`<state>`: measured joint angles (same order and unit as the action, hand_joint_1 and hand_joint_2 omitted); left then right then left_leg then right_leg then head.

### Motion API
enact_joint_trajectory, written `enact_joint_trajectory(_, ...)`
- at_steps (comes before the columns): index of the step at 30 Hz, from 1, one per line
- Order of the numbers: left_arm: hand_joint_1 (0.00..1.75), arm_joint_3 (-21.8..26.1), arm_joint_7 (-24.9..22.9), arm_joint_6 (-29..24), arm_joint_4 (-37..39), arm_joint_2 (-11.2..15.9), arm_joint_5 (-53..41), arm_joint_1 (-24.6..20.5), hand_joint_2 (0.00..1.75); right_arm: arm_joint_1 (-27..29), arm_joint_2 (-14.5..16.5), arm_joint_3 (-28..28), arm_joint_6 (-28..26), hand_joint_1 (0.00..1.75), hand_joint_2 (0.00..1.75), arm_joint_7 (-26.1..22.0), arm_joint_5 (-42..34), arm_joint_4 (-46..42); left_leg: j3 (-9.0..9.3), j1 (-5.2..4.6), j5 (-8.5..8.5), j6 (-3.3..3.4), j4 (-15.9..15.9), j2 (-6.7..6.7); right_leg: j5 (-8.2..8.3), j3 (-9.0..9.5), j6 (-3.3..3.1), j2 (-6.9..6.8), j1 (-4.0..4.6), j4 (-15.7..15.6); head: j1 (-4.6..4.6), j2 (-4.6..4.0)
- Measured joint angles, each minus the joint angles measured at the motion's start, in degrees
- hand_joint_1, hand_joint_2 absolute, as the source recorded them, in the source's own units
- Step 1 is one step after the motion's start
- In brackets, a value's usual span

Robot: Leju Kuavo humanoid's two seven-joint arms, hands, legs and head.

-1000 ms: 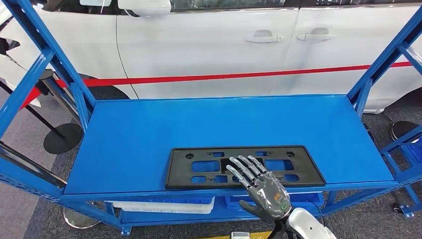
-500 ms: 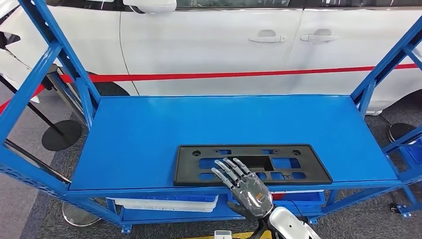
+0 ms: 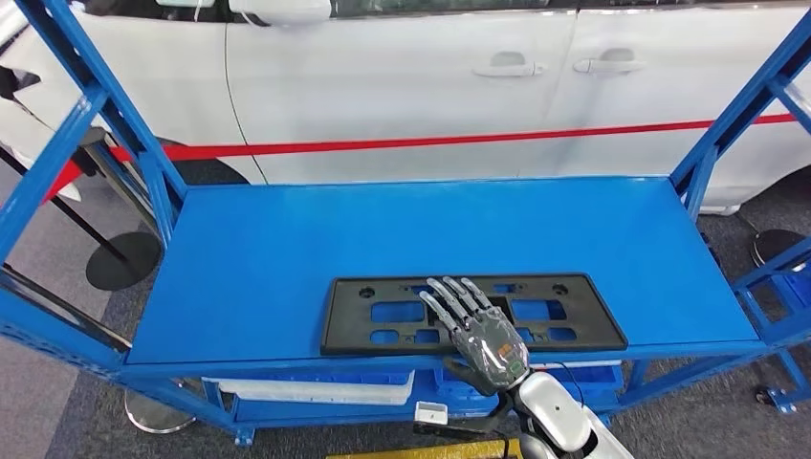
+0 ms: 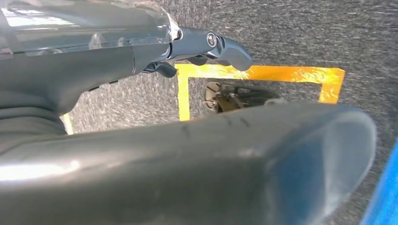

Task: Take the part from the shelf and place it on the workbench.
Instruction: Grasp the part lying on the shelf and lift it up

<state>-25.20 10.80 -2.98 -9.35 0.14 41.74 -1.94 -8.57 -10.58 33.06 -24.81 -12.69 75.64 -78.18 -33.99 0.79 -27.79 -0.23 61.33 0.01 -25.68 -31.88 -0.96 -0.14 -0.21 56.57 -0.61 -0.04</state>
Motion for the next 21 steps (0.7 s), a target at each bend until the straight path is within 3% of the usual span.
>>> enact_joint_trajectory(3, 0.00, -0.02, 0.07, -0.11, 0.00, 0.04, 0.50, 0.09, 0.00, -1.49, 0.89, -0.10, -0.15, 0.00, 1.75, 0.01, 0.91, 2.26, -4.65, -0.02, -5.00, -0.30, 10.03, -0.03, 0.21, 0.03, -0.41, -0.08, -0.01, -0.28, -0.08, 0.00)
enact_joint_trajectory(4, 0.00, -0.02, 0.07, -0.13, 0.00, 0.04, 0.60, 0.16, 0.00, -1.88, 1.12, -0.09, -0.15, 0.00, 1.75, 0.01, 1.15, 3.09, -5.79, -0.01, -5.60, -0.41, 12.36, -0.02, 0.16, -0.04, -0.42, -0.07, 0.04, -0.13, -0.07, 0.00)
enact_joint_trajectory(5, 0.00, -0.02, 0.09, -0.15, 0.00, 0.04, 0.65, 0.23, 0.00, -2.22, 1.26, -0.09, -0.15, 0.00, 1.75, 0.02, 1.35, 3.85, -6.00, -0.01, -5.10, -0.51, 12.69, -0.02, 0.07, -0.10, -0.38, -0.06, 0.04, 0.08, -0.07, 0.00)
enact_joint_trajectory(6, 0.00, -0.02, 0.11, -0.16, 0.00, 0.05, 0.66, 0.30, 0.00, -2.55, 1.39, -0.09, -0.15, 0.00, 1.75, 0.02, 1.49, 4.49, -5.08, 0.02, -3.57, -0.56, 10.75, -0.01, -0.08, -0.15, -0.27, -0.03, 0.01, 0.37, -0.07, 0.00)
enact_joint_trajectory(8, 0.00, -0.03, 0.15, -0.23, 0.00, 0.08, 0.67, 0.34, 0.00, -3.16, 1.62, -0.10, -0.15, 0.00, 1.75, 0.04, 1.68, 5.43, -1.51, 0.08, -0.13, -0.50, 3.47, 0.00, -0.65, -0.29, 0.19, 0.03, 0.03, 1.26, -0.07, 0.00)
enact_joint_trajectory(10, 0.00, -0.03, 0.20, -0.33, 0.00, 0.09, 0.69, 0.34, 0.00, -3.69, 1.79, -0.09, -0.19, 0.00, 1.75, 0.18, 2.04, 6.15, 0.51, 0.04, 1.05, 0.05, -0.83, -0.11, -1.13, -0.66, 0.75, 0.10, 0.23, 2.18, -0.01, 0.00)
enact_joint_trajectory(11, 0.00, -0.02, 0.26, -0.38, 0.00, 0.09, 0.72, 0.33, 0.00, -3.94, 1.84, -0.08, -0.24, 0.10, 1.75, 0.46, 2.43, 6.57, 0.53, -0.09, 0.83, 0.42, -1.07, -0.18, -1.19, -0.83, 1.00, 0.12, 0.32, 2.38, 0.01, 0.00)
enact_joint_trajectory(13, 0.00, -0.02, 0.47, -0.47, 0.00, 0.10, 0.81, 0.36, 0.00, -4.48, 1.91, 0.00, -0.34, 0.91, 1.75, 1.68, 3.85, 7.57, 0.40, -0.09, 1.13, 1.10, -1.22, -0.19, -1.23, -0.99, 1.39, 0.14, 0.22, 2.56, 0.02, 0.00)
enact_joint_trajectory(15, 0.00, -0.02, 0.69, -0.56, 0.00, 0.13, 0.97, 0.39, 0.00, -5.15, 1.95, 0.11, -0.49, 1.67, 1.75, 3.49, 5.75, 8.77, 0.38, 0.10, 1.40, 1.67, -1.49, -0.12, -2.64, -1.87, 1.95, 0.14, 0.02, 4.52, 0.12, 0.00)
enact_joint_trajectory(18, 0.00, -0.03, 0.93, -0.60, 0.00, 0.15, 1.29, 0.39, 0.00, -6.03, 1.95, 0.30, -0.77, 1.74, 1.75, 5.76, 7.70, 10.83, 0.17, 0.15, 1.58, 2.05, -1.60, -0.09, -7.50, -6.63, 2.78, 0.12, -0.31, 14.38, 0.23, 0.00)
enact_joint_trajectory(19, 0.00, -0.03, 1.03, -0.58, 0.00, 0.15, 1.39, 0.42, 0.00, -6.11, 1.95, 0.37, -0.86, 1.74, 1.75, 6.36, 8.03, 11.47, 0.12, 0.14, 1.59, 2.06, -1.59, -0.10, -8.24, -8.05, 2.89, 0.12, -0.38, 17.13, 0.23, 0.00)
enact_joint_trajectory(21, 0.00, -0.03, 1.18, -0.52, 0.00, 0.16, 1.46, 0.52, 0.00, -6.10, 1.95, 0.48, -1.06, 1.72, 1.75, 7.17, 8.37, 12.25, 0.12, 0.11, 1.59, 2.07, -1.59, -0.14, -7.77, -8.97, 2.86, 0.12, -0.44, 18.64, 0.23, 0.00)
